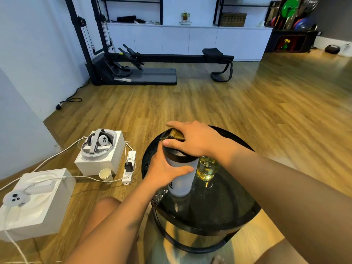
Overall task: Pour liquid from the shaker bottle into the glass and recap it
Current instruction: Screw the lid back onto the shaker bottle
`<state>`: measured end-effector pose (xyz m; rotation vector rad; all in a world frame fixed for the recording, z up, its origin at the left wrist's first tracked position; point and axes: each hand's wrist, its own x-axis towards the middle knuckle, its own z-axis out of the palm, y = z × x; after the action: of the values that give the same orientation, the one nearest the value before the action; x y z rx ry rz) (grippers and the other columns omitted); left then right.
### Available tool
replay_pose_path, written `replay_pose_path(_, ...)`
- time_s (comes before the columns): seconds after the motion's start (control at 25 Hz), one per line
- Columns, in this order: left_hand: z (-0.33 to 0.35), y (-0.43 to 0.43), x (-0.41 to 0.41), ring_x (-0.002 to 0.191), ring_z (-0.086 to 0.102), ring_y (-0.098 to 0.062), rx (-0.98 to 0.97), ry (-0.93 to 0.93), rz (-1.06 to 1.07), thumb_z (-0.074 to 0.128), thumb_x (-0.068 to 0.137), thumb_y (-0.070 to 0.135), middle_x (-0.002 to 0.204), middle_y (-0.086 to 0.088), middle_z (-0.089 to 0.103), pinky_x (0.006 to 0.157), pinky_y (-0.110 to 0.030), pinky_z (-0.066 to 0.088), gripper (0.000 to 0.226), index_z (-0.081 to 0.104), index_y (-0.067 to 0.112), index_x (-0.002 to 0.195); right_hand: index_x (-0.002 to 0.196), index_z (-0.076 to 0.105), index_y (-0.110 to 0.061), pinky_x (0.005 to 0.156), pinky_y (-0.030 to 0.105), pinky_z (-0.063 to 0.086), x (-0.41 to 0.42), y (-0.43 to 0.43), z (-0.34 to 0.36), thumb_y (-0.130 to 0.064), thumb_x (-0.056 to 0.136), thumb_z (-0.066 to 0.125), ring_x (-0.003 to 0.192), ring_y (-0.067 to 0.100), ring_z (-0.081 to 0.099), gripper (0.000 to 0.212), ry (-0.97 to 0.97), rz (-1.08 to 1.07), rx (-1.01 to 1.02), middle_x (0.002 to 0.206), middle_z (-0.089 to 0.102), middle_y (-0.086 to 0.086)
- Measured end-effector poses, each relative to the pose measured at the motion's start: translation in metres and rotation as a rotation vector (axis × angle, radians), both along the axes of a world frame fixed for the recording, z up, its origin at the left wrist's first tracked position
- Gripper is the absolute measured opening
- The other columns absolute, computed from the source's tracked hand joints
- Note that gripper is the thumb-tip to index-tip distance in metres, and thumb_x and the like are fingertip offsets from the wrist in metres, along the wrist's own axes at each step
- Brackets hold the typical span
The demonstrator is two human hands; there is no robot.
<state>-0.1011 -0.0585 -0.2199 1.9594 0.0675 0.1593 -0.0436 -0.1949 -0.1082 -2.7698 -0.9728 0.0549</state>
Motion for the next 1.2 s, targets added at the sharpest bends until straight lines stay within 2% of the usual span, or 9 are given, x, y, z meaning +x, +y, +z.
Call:
replay_pose_path(0.28, -0.016, -0.009, 0.006, 0.116, 0.066, -0.013, -0.078, -0.061, 0.098, 0.096, 0.045, 0.046, 0.123, 0.008, 0.069, 0.095, -0.049, 0.057, 0.102, 0.047, 0.032, 0.133, 0.132, 0.048, -0.033, 0.085, 0.045, 0.05, -0.009, 0.004, -0.01, -0.075, 0.088, 0.032, 0.107, 0.03, 0.06, 0.063, -0.116, -0.073, 0.065, 0.118, 0.064, 0.006)
replay_pose_path(0.44, -0.019, -0.013, 0.01, 0.109, 0.071, -0.014, -0.134, -0.073, 0.135, 0.101, 0.043, 0.042, 0.114, 0.006, 0.074, 0.089, -0.051, 0.059, 0.094, 0.052, 0.033, 0.123, 0.125, 0.051, -0.026, 0.069, 0.04, 0.047, -0.018, 0.011, -0.011, -0.072, 0.09, 0.033, 0.098, 0.038, 0.06, 0.06, -0.133, -0.197, 0.1, 0.108, 0.064, 0.011)
replay_pose_path(0.52, -0.019, -0.017, 0.01, 0.105, 0.072, -0.013, -0.154, -0.09, 0.149, 0.099, 0.044, 0.042, 0.11, 0.006, 0.074, 0.087, -0.048, 0.06, 0.09, 0.053, 0.031, 0.12, 0.127, 0.049, -0.024, 0.066, 0.039, 0.04, -0.024, 0.017, -0.012, -0.069, 0.092, 0.033, 0.1, 0.041, 0.058, 0.059, -0.128, -0.286, 0.093, 0.11, 0.062, 0.013)
replay_pose_path(0.64, -0.01, -0.023, 0.009, 0.091, 0.07, -0.005, -0.102, -0.079, 0.137, 0.086, 0.046, 0.053, 0.098, 0.008, 0.072, 0.072, -0.027, 0.057, 0.081, 0.052, 0.032, 0.117, 0.131, 0.044, -0.021, 0.067, 0.04, 0.035, -0.034, 0.026, -0.014, -0.064, 0.096, 0.03, 0.103, 0.043, 0.055, 0.057, -0.146, -0.412, 0.065, 0.116, 0.057, 0.017)
replay_pose_path(0.72, -0.009, -0.019, 0.011, 0.093, 0.069, -0.007, -0.022, -0.052, 0.119, 0.083, 0.045, 0.057, 0.098, 0.01, 0.07, 0.072, -0.028, 0.055, 0.084, 0.051, 0.031, 0.118, 0.132, 0.044, -0.02, 0.068, 0.04, 0.036, -0.036, 0.027, -0.014, -0.062, 0.097, 0.029, 0.107, 0.042, 0.053, 0.057, -0.158, -0.417, 0.025, 0.122, 0.055, 0.017)
replay_pose_path(0.84, -0.009, 0.002, 0.014, 0.109, 0.067, -0.01, 0.073, -0.031, 0.01, 0.092, 0.044, 0.052, 0.112, 0.011, 0.069, 0.088, -0.039, 0.059, 0.097, 0.049, 0.029, 0.128, 0.139, 0.044, -0.024, 0.095, 0.05, 0.041, -0.029, 0.021, -0.018, -0.057, 0.097, 0.026, 0.132, 0.043, 0.038, 0.056, -0.204, -0.136, -0.042, 0.151, 0.037, 0.016)
replay_pose_path(0.92, -0.004, 0.017, 0.015, 0.117, 0.064, -0.003, 0.073, -0.011, -0.115, 0.096, 0.051, 0.039, 0.124, 0.01, 0.067, 0.096, -0.032, 0.057, 0.099, 0.049, 0.025, 0.136, 0.144, 0.043, -0.027, 0.112, 0.059, 0.025, -0.023, 0.011, -0.017, -0.057, 0.093, 0.021, 0.145, 0.04, 0.02, 0.063, -0.246, 0.148, -0.142, 0.16, 0.023, 0.011)
replay_pose_path(1.04, 0.008, 0.028, 0.016, 0.109, 0.068, -0.001, -0.039, 0.018, -0.239, 0.097, 0.049, 0.019, 0.112, 0.004, 0.074, 0.087, -0.022, 0.056, 0.092, 0.056, 0.01, 0.131, 0.149, 0.037, -0.028, 0.118, 0.06, 0.011, -0.019, -0.008, -0.009, -0.051, 0.096, 0.039, 0.15, 0.035, 0.001, 0.058, -0.228, 0.392, -0.235, 0.16, 0.025, 0.004)
replay_pose_path(1.2, 0.018, 0.038, 0.023, 0.119, 0.068, -0.016, -0.084, 0.119, -0.358, 0.098, 0.046, 0.018, 0.117, -0.002, 0.076, 0.096, -0.032, 0.057, 0.097, 0.059, 0.005, 0.134, 0.146, 0.042, -0.029, 0.115, 0.065, 0.01, -0.003, -0.011, 0.001, -0.056, 0.091, 0.047, 0.149, 0.034, 0.01, 0.062, -0.317, 0.537, -0.262, 0.153, 0.04, 0.003)
